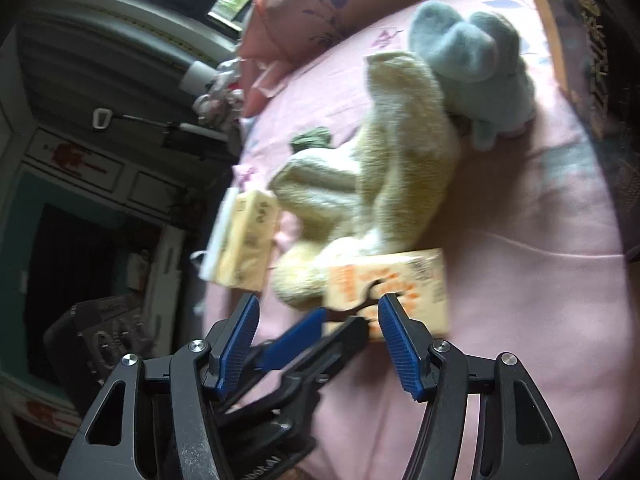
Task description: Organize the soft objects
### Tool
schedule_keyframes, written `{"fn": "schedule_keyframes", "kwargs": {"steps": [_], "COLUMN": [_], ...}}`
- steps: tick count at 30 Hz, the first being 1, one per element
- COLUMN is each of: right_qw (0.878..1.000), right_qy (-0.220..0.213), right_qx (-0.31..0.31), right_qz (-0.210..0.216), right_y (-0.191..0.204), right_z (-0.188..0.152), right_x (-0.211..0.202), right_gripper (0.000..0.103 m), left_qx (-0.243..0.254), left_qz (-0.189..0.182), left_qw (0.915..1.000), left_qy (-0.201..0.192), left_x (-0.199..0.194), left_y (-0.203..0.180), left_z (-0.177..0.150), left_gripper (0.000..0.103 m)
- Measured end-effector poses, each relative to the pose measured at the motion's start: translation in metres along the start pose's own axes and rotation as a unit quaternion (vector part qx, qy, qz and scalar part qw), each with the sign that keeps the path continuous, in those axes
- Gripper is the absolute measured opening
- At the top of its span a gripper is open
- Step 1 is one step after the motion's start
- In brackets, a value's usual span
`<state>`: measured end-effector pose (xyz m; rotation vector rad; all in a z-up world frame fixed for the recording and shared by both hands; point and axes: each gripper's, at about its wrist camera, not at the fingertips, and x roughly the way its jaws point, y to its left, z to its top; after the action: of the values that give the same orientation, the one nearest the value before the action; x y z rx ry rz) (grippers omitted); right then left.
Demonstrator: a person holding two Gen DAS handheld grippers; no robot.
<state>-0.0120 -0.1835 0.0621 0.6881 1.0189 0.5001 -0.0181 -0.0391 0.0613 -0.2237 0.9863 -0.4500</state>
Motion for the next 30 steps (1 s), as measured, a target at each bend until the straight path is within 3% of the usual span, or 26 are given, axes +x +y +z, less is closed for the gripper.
{"fn": "schedule_keyframes", "kwargs": {"steps": [3,6,10,13,16,21,26,30], "right_qw": [0.998,0.998,0.995,0.994,0.995,0.991,0.993,0.991], "right_qy": [-0.033,-0.018,-0.021,-0.02,0.014,0.029,0.013,-0.037], "right_qx": [-0.041,-0.016,0.006,0.009,0.015,0.009,0.01,-0.024], "right_qz": [-0.046,-0.054,-0.102,-0.105,-0.1,-0.128,-0.116,-0.124], "right_y": [0.015,0.007,-0.01,-0.019,-0.032,-0.033,-0.025,-0.001], "right_z": [-0.002,-0.001,0.004,0.009,0.015,0.012,0.006,0.012], "right_x": [-0.008,-0.003,-0.005,-0.004,0.013,0.033,0.025,-0.004], "right_gripper": [0.066,0.066,0.066,0.066,0.066,0.066,0.065,0.063], "left_qx": [0.013,0.0,-0.01,-0.016,-0.021,-0.008,0.003,0.039], "left_qz": [-0.02,-0.007,0.003,-0.008,-0.014,0.016,0.013,0.017], "left_qw": [0.9995,1.0,0.9999,0.9998,0.9994,0.9995,0.9999,0.998], "left_qy": [-0.018,-0.003,0.004,0.004,0.023,0.027,0.001,-0.048], "left_x": [-0.007,0.0,0.003,0.003,0.011,0.019,0.007,-0.014], "left_y": [-0.008,-0.004,0.005,0.007,0.006,0.001,-0.001,-0.023], "left_z": [0.001,0.0,0.0,0.0,-0.002,-0.003,-0.002,0.007], "left_gripper": [0.03,0.03,0.03,0.03,0.03,0.035,0.039,0.039]}}
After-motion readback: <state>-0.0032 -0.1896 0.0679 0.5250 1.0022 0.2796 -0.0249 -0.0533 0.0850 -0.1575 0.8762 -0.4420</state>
